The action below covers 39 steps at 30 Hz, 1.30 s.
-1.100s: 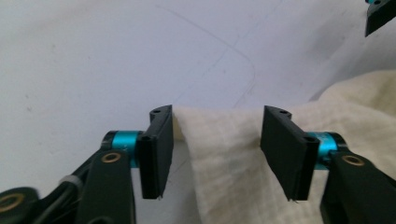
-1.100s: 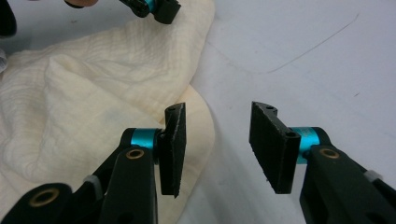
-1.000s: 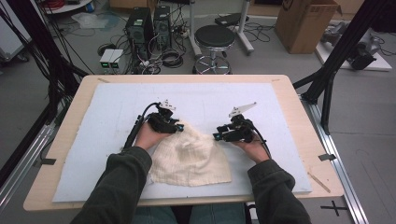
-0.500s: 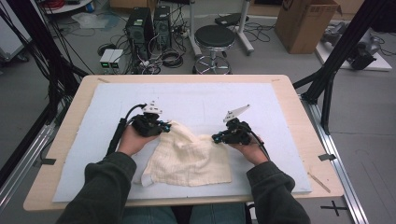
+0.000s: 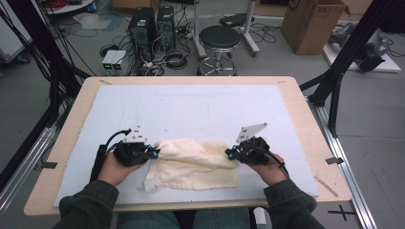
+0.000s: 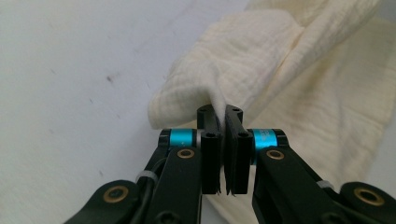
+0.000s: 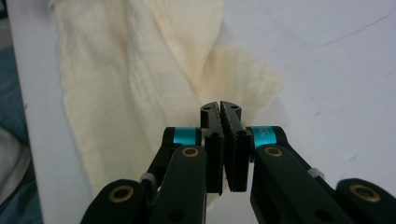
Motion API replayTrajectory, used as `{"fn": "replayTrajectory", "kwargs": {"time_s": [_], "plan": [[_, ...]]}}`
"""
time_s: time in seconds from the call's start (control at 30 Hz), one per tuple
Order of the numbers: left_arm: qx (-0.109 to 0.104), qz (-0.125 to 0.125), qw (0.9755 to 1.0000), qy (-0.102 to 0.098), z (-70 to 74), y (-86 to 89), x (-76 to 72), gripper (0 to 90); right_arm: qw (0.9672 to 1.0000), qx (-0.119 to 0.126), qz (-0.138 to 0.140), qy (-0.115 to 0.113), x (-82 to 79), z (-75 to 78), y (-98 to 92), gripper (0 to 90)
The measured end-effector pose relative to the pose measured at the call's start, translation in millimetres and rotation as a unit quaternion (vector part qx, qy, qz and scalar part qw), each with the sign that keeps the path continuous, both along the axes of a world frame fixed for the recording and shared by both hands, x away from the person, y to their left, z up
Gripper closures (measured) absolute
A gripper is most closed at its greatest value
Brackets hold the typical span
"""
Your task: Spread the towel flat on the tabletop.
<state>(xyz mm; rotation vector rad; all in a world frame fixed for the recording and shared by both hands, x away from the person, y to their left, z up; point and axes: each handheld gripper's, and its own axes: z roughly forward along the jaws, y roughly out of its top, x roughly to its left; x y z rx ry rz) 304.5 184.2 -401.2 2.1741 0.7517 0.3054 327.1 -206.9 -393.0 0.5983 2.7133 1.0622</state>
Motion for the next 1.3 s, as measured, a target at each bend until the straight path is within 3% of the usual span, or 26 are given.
{"fn": "replayTrajectory", "kwargs": {"time_s": [0.13,0.23,0.37,0.4,0.57,0.67,0.77,0.9,0.97,1.0,1.17,1.2,1.3], "plan": [[0.006,0.001,0.9997,0.024,-15.7,8.6,-11.4,85.9,0.9993,-0.020,0.011,0.028,-12.0,-19.7,2.8,88.2],[-0.009,0.005,0.9994,0.033,-24.4,15.5,-15.2,85.5,0.9986,-0.008,0.018,0.049,-15.7,-27.2,-0.1,85.7],[-0.015,0.003,0.9992,0.036,-28.1,17.4,-14.1,80.7,0.9979,0.011,0.029,0.057,-13.8,-19.2,0.0,69.9],[-0.020,0.004,0.9992,0.034,-28.2,17.3,-13.6,79.6,0.9983,0.018,0.026,0.049,-11.9,-14.1,0.5,66.7],[-0.015,-0.004,0.9992,0.036,-29.8,16.1,-13.2,76.6,0.9976,0.060,0.004,0.033,12.3,10.1,-1.6,60.3],[-0.013,-0.007,0.9993,0.036,-31.2,15.1,-12.6,76.5,0.9981,0.056,-0.021,0.014,30.5,11.0,1.9,57.7],[-0.013,-0.007,0.9993,0.034,-31.6,14.8,-12.6,76.9,0.9982,0.023,-0.043,0.035,50.7,-6.2,11.0,52.7],[-0.016,-0.008,0.9993,0.034,-31.8,14.6,-11.4,81.5,0.9967,0.003,-0.046,0.067,65.8,-29.2,21.9,57.4],[-0.023,-0.003,0.9991,0.037,-31.3,14.4,-9.0,82.0,0.9965,-0.015,-0.041,0.071,67.6,-34.2,25.8,71.8],[-0.025,0.000,0.9990,0.038,-30.8,14.2,-7.7,82.0,0.9969,-0.016,-0.037,0.067,68.0,-33.0,25.2,84.3],[-0.030,-0.011,0.9985,0.045,-30.3,10.0,-6.2,80.8,0.9979,-0.013,-0.044,0.046,63.8,-22.8,15.6,85.2],[-0.037,-0.022,0.9975,0.057,-32.1,7.5,-5.6,78.2,0.9983,-0.009,-0.048,0.032,58.9,-15.8,7.5,85.2],[-0.042,-0.028,0.9964,0.068,-31.0,8.2,-4.6,67.9,0.9982,-0.008,-0.055,0.024,54.1,-12.2,-0.4,85.2]]}}
